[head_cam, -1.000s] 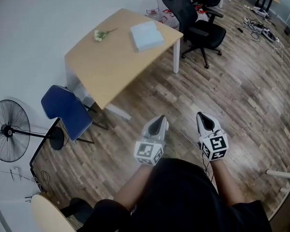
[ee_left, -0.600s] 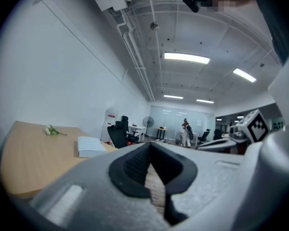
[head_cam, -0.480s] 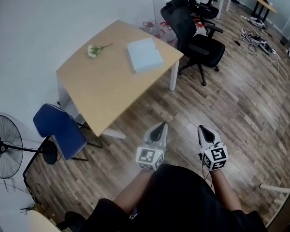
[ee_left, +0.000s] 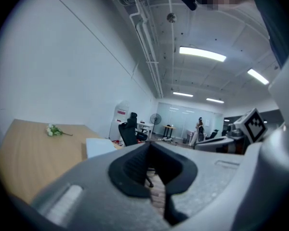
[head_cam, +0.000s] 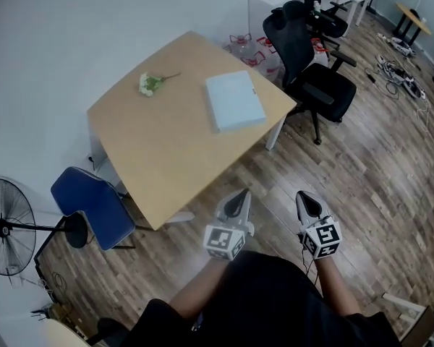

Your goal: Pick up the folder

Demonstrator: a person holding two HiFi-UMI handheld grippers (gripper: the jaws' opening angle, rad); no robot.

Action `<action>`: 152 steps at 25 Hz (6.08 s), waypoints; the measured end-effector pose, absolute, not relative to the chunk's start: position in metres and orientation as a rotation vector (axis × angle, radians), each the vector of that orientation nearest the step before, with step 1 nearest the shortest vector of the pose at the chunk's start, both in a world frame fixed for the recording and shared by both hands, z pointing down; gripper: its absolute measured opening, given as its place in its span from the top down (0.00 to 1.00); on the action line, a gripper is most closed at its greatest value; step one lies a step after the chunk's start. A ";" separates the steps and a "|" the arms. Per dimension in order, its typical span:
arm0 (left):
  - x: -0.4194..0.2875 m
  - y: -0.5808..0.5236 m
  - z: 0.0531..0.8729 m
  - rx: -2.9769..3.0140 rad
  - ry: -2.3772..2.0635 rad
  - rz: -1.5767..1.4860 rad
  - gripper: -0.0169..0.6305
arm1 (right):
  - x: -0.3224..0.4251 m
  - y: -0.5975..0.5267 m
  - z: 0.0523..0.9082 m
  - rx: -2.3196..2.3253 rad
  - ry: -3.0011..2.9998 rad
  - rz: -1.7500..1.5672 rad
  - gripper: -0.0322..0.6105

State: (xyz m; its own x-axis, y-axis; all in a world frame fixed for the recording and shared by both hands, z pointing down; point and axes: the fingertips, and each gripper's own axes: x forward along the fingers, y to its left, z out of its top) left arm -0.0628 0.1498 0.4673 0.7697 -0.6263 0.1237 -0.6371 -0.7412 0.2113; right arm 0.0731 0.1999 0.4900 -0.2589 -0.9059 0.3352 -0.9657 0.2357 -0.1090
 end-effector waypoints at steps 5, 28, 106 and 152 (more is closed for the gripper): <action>-0.076 0.074 0.475 2.713 -0.971 0.063 0.97 | 0.062 0.126 0.495 1.770 -2.278 0.444 0.95; -0.079 -0.045 0.490 2.653 -1.083 0.032 0.97 | 0.063 -0.014 0.526 1.651 -2.328 0.480 0.95; -0.048 -0.404 0.817 1.762 -0.917 0.338 0.37 | 0.109 -0.392 0.825 1.001 -2.053 1.478 0.28; -0.098 -0.357 0.412 2.512 -1.504 -0.100 0.38 | 0.055 -0.386 0.431 1.014 -2.826 0.344 0.33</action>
State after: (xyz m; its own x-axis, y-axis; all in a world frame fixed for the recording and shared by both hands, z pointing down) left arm -0.0982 -0.3569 0.4115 0.4768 -0.8776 0.0500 -0.8632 -0.4567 0.2151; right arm 0.0551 -0.3861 0.4313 -0.7687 -0.6116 0.1872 -0.6387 0.7500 -0.1719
